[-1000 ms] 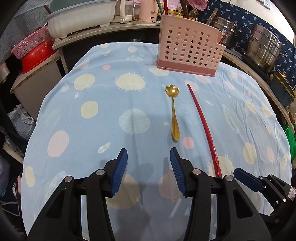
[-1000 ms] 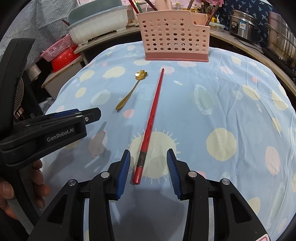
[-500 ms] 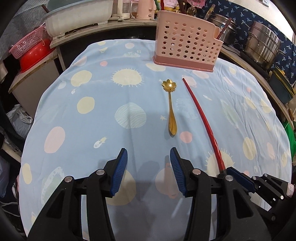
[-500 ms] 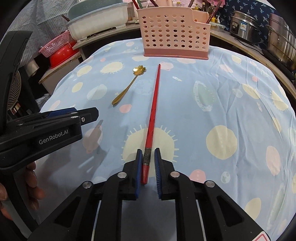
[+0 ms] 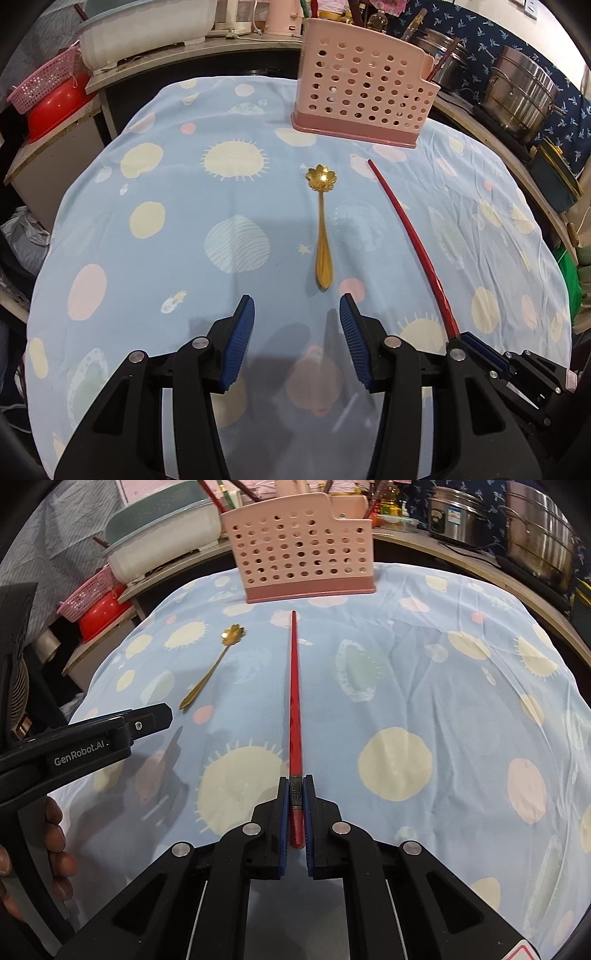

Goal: Organize utensils
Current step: 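Grasp the red chopstick with the right tool, then grasp the gold spoon by its handle with the left tool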

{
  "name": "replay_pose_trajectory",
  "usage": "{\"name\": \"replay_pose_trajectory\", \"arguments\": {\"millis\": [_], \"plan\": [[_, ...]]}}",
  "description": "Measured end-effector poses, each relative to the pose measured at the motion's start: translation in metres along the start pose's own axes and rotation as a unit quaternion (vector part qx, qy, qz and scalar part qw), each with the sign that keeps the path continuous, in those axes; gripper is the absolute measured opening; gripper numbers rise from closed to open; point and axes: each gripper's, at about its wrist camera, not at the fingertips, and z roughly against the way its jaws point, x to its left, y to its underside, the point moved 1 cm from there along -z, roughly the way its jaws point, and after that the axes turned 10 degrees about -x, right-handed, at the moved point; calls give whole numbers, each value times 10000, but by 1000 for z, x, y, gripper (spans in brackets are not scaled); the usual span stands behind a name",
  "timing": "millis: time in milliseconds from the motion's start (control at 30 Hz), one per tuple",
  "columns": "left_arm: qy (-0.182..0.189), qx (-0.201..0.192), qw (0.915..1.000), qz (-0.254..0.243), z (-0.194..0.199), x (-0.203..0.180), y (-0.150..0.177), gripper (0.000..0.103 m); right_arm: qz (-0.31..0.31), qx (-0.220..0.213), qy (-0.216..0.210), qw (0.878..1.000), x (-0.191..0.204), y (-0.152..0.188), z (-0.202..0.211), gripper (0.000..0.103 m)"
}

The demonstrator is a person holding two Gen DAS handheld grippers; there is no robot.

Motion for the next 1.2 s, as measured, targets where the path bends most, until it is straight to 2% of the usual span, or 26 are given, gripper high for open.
{"name": "replay_pose_trajectory", "arguments": {"millis": [200, 300, 467, 667, 733, 1200], "plan": [[132, 79, 9999, 54, -19, -5, -7, 45, -78, 4, 9, 10000, -4, -3, -3, 7], [141, 68, 9998, 106, -25, -3, -11, 41, -97, 5, 0, 10000, -6, -4, -5, 7], [156, 36, 9998, 98, -31, -2, -15, 32, -101, 5, 1, 9999, -6, -6, -7, 7], [151, -24, 9998, -134, -32, -9, -13, 20, -92, 3, 6, 10000, -6, -7, -9, 7], [169, -27, 9997, -154, -33, -10, -13, 11, -93, 3, 4, 10000, -6, -8, -9, 7], [303, -19, 9995, -31, -15, -7, -13, 10, -166, -59, -50, 9998, -9, -15, -3, 7]]}}
